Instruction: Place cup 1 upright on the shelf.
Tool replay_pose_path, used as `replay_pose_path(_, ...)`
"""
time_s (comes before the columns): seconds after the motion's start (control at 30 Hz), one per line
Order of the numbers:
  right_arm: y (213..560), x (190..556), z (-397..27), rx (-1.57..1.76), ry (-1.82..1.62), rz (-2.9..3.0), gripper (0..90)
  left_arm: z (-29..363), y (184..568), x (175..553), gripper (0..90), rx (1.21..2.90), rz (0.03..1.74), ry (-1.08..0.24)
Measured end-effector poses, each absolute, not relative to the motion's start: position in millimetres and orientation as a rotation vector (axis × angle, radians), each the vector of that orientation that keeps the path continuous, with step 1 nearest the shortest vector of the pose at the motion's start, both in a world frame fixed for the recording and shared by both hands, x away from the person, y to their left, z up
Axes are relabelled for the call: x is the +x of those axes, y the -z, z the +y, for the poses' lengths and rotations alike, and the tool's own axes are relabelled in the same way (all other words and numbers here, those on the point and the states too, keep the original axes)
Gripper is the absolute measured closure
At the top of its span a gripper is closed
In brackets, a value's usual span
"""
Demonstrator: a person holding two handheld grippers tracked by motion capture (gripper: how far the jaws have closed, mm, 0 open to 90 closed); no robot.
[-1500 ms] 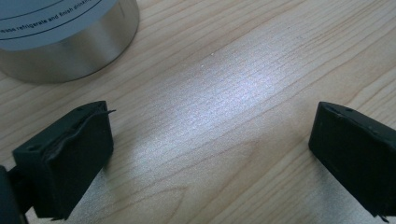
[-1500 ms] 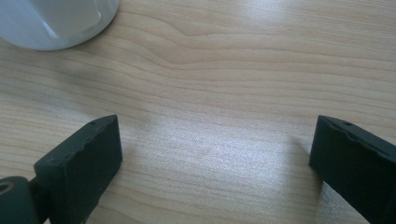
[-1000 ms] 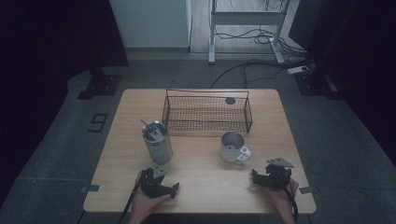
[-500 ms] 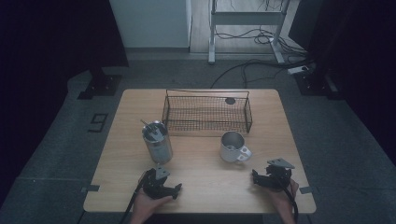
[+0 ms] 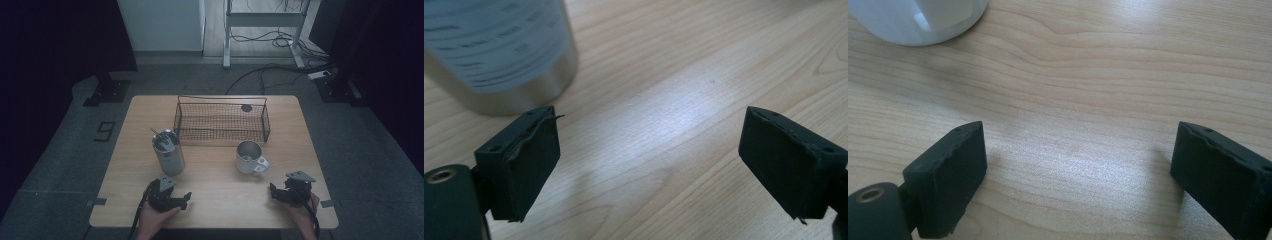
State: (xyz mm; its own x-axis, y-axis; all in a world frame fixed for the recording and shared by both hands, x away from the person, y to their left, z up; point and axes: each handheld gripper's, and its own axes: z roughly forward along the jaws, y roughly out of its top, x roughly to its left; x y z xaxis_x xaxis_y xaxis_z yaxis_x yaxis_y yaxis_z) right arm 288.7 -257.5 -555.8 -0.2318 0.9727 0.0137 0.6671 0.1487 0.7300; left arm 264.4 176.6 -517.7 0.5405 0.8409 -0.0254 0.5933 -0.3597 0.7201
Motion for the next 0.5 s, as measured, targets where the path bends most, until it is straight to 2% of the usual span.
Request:
replay_pose_path(0.2,555.7,289.3,-258.4,1.550,-0.868,1.979,7.0,193.9,499.1,259.1,8.6,2.017,1.178,-0.505)
replay_pose_path(0.5,556.0,291.5,-259.3,1.544,-0.870,1.985,5.6,213.7,491.4,262.5,5.7,1.958,1.186,-0.512)
